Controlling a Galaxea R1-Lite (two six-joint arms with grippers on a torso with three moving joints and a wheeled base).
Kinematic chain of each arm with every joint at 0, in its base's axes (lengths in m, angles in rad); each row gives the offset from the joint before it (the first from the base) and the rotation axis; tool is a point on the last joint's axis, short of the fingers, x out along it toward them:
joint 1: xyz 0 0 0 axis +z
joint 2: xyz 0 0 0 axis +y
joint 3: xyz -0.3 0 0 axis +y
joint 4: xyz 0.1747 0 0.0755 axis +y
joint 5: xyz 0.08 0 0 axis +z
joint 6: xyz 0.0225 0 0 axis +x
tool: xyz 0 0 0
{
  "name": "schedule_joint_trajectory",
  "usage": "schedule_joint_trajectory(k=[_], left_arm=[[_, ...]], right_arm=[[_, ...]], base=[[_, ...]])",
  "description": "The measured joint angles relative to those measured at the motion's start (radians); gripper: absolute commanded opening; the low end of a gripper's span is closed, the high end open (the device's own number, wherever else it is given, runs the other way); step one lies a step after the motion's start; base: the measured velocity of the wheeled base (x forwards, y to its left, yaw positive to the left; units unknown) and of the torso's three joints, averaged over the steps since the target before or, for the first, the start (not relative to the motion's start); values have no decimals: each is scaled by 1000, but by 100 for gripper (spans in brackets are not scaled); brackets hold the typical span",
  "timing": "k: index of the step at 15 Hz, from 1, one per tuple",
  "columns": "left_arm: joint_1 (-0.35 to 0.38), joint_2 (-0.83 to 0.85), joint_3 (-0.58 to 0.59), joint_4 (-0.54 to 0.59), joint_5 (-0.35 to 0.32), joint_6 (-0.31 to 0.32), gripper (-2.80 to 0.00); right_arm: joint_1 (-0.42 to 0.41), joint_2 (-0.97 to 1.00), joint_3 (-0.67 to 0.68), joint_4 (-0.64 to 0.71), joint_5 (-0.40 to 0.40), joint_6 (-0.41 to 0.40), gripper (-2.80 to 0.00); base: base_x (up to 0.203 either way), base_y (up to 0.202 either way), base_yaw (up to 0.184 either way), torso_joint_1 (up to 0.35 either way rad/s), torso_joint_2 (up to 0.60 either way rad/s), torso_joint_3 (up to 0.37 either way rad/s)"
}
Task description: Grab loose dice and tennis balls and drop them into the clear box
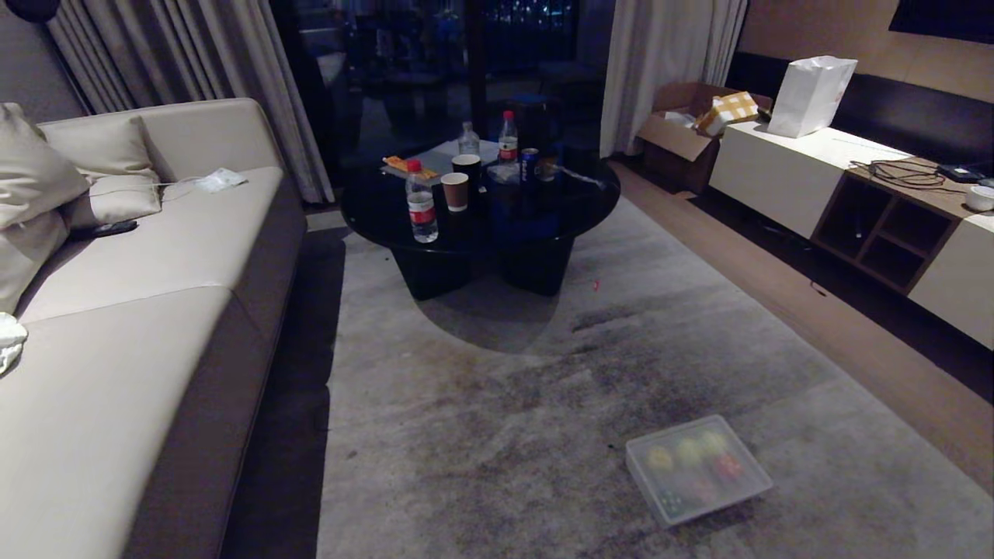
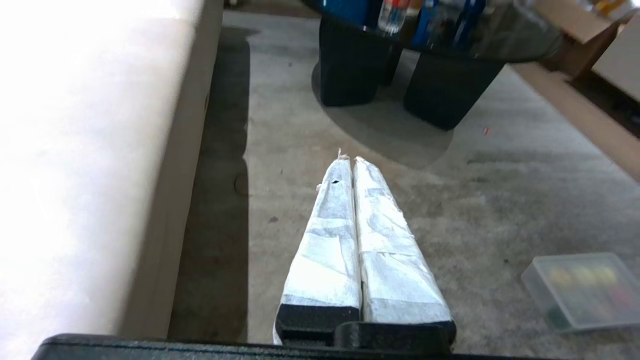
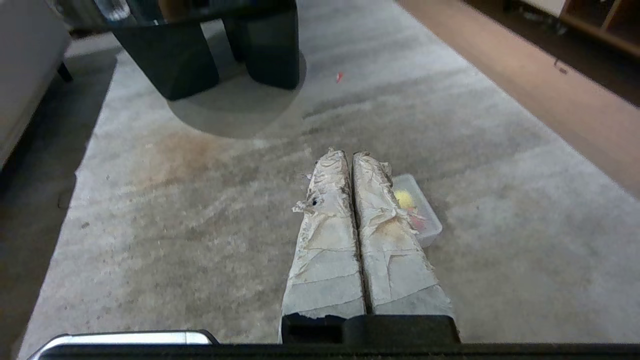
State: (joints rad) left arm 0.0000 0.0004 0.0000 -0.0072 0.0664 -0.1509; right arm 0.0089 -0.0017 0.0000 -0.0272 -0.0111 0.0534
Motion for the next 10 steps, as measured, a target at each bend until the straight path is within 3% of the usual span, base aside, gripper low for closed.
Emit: schedule_joint_trajectory(k=[10], left_arm=[[0, 0, 0, 0, -1, 2, -280]], right_arm=[[0, 0, 0, 0, 1, 0, -280]], base=[[0, 0, 0, 2, 2, 201]])
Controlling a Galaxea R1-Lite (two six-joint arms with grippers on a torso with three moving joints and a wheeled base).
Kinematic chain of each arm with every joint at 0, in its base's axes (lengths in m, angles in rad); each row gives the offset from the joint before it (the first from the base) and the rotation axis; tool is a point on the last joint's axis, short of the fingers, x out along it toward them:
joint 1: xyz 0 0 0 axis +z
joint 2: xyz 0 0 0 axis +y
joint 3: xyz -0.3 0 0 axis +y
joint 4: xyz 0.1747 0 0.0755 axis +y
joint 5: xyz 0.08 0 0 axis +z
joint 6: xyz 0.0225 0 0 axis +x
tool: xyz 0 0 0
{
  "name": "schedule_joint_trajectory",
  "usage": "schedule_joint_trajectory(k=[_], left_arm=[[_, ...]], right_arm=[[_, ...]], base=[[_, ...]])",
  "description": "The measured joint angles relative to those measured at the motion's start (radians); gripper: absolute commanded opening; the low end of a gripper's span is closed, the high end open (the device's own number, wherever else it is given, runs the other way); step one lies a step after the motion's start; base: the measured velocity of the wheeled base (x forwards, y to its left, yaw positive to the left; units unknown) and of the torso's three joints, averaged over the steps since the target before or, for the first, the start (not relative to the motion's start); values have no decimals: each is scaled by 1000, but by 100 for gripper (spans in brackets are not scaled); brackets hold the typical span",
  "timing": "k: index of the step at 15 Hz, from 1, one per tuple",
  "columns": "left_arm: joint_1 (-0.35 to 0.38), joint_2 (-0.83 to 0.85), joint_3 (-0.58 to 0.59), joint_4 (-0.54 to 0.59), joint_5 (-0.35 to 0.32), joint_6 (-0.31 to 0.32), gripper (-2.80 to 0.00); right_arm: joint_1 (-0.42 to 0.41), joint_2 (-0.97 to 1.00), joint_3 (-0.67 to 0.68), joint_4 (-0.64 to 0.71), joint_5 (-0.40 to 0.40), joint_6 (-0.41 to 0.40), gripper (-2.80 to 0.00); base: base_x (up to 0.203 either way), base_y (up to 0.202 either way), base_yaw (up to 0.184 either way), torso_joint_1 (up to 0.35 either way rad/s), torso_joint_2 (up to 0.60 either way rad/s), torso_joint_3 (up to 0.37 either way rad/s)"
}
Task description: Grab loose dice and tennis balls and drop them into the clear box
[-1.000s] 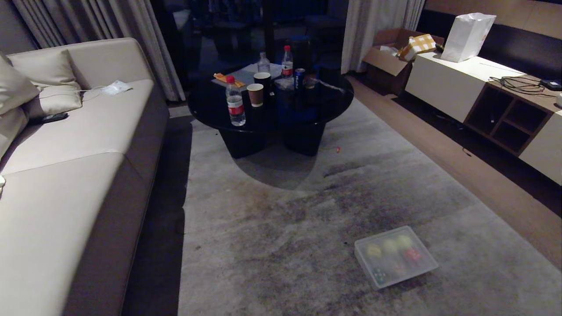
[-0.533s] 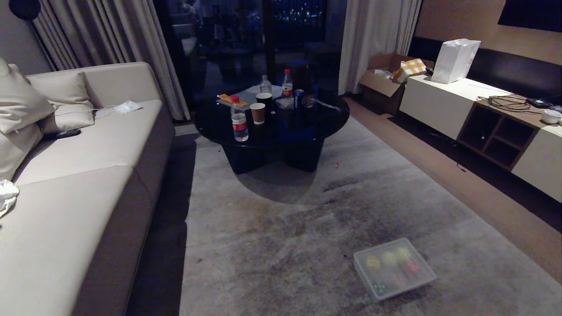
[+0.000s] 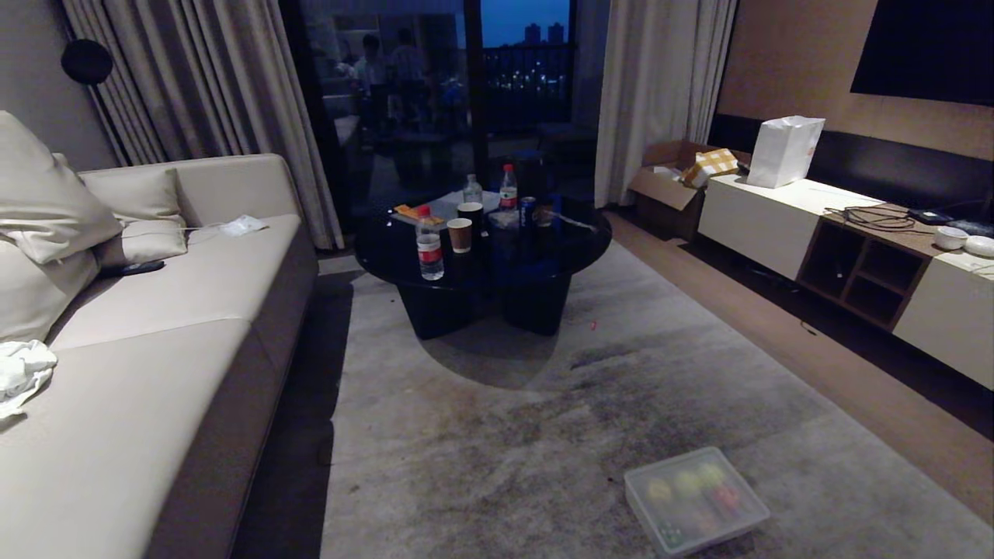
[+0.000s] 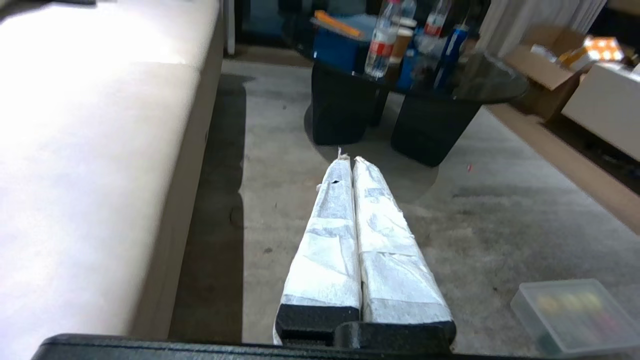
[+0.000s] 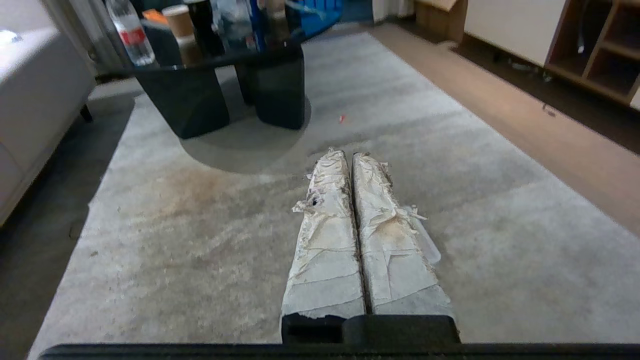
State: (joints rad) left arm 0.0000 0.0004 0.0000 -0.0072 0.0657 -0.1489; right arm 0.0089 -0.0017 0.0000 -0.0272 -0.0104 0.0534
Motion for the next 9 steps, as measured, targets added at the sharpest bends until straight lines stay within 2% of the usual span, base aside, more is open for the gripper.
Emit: schedule_joint_trajectory(k=[4, 9], left_arm=[[0, 0, 0, 0, 0, 1, -280], [0, 0, 0, 0, 0, 1, -280]], right_arm=[[0, 0, 0, 0, -1, -3, -280], [0, 0, 0, 0, 0, 1, -280]], base=[[0, 0, 0, 2, 1, 66], [0, 0, 0, 0, 0, 0]])
